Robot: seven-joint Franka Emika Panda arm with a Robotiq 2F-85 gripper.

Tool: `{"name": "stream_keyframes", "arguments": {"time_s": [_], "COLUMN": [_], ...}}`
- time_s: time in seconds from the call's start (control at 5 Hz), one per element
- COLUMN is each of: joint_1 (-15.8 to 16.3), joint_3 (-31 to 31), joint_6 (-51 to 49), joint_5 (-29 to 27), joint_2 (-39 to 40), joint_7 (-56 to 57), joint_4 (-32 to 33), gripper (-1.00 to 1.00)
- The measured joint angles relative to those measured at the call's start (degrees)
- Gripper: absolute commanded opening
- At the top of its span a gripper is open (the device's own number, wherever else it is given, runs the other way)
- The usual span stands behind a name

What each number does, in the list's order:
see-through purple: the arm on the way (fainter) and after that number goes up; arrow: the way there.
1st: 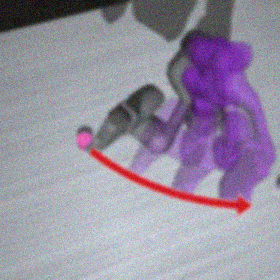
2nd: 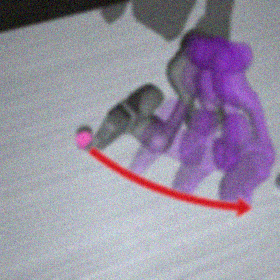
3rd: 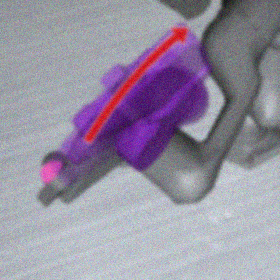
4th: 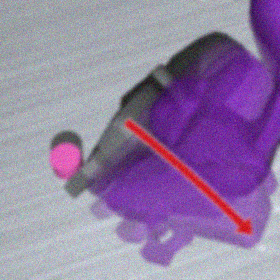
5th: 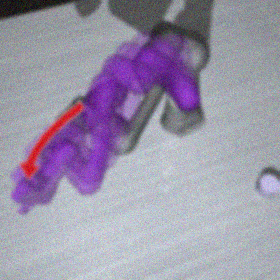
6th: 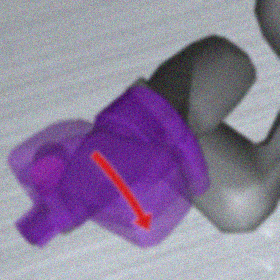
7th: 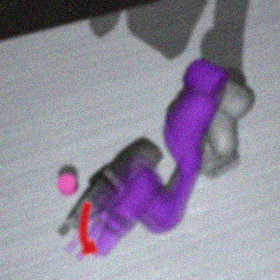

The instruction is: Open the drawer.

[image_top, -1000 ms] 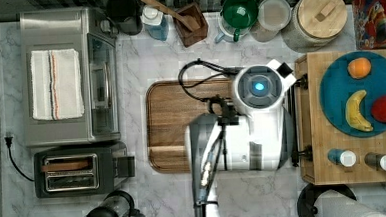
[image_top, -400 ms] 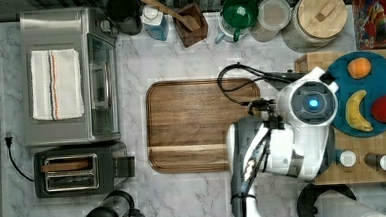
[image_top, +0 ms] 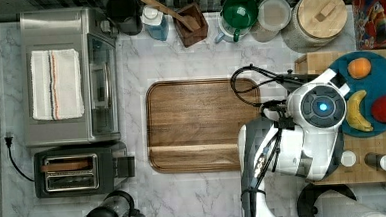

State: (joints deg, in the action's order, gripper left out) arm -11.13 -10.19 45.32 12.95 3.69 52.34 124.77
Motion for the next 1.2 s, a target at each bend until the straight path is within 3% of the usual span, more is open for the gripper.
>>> {"name": "stream_keyframes", "arguments": {"time_s": [0.4,1.2], "joint_1": [-0.3,-0.5], "joint_3": [0.0,-0.5], "joint_6": [6.8,11.0], "joint_5": [0.0,-1.2], "joint_2": [4.7,8.3], "joint_7": [0.1,1.6], "joint_4": [0.3,1.3], "gripper": [1.00,1.00]}}
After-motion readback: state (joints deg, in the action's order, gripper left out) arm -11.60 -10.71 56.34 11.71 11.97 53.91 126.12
